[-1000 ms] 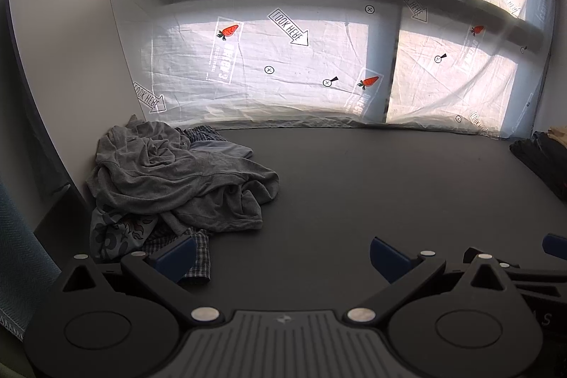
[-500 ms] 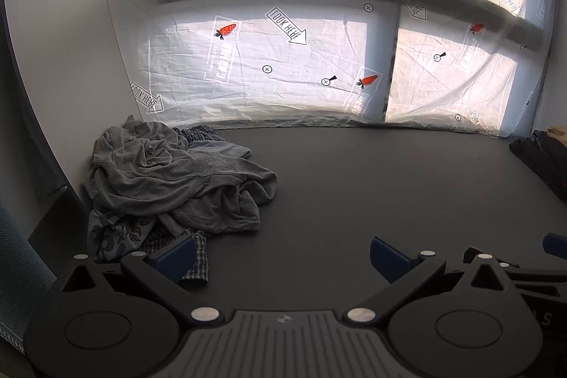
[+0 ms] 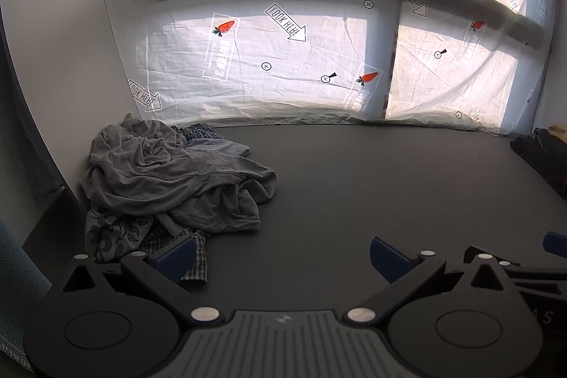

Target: Fold clothes

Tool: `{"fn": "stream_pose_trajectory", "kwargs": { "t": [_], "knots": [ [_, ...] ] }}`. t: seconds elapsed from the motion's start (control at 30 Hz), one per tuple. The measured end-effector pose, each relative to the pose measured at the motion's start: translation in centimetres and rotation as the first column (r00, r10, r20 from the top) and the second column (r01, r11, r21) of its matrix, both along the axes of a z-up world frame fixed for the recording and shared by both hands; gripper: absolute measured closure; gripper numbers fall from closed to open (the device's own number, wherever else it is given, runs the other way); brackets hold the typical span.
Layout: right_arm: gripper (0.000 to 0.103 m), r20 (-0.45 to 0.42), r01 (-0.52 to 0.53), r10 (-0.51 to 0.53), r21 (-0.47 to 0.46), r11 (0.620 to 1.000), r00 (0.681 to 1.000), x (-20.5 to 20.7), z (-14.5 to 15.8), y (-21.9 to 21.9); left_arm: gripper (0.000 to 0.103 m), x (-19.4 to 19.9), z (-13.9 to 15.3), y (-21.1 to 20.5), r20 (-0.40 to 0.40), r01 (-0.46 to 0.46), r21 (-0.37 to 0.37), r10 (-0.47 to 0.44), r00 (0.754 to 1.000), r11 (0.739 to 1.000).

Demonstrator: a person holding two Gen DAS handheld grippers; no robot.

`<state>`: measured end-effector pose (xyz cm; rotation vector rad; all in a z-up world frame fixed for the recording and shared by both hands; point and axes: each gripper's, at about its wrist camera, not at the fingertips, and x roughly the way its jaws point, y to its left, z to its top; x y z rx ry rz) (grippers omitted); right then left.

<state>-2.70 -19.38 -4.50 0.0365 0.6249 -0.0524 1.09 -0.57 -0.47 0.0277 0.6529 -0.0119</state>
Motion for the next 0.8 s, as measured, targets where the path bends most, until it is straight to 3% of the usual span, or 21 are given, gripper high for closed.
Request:
{"fn": "stream_pose_trajectory", "kwargs": {
  "t": [0.17,0.37,0.5,0.6,0.73,0.8],
  "knots": [
    [0.000,-0.018,0.004,-0.004,0.013,1.000,1.000,0.4,-0.7,-0.6,0.000,0.4,-0.4,-0.6,-0.004,0.004,0.009,-0.004,1.000,1.000],
    [0.000,-0.028,0.009,-0.008,0.017,1.000,1.000,2.1,-1.8,-3.7,0.000,2.8,-1.8,-2.2,-0.046,-0.047,-0.071,0.044,0.998,0.996],
    [0.000,-0.017,0.006,-0.005,0.043,0.999,1.000,4.7,-3.0,-6.8,0.000,5.8,-3.1,-3.4,-0.093,-0.131,-0.161,0.117,0.989,0.978],
    [0.000,-0.020,-0.003,0.005,0.097,0.995,1.000,8.0,-3.7,-9.3,0.000,8.4,-4.0,-3.7,-0.207,-0.197,-0.214,0.152,0.966,0.957],
    [0.000,-0.023,-0.060,0.064,0.153,0.986,0.998,12.0,-4.1,-11.6,0.000,10.6,-4.8,-3.6,-0.267,-0.326,-0.249,0.259,0.928,0.912],
    [0.000,-0.032,-0.089,0.094,0.121,0.989,0.995,13.4,-4.6,-11.9,0.000,11.7,-5.5,-3.7,-0.294,-0.366,-0.253,0.289,0.911,0.896]
  ]
}}
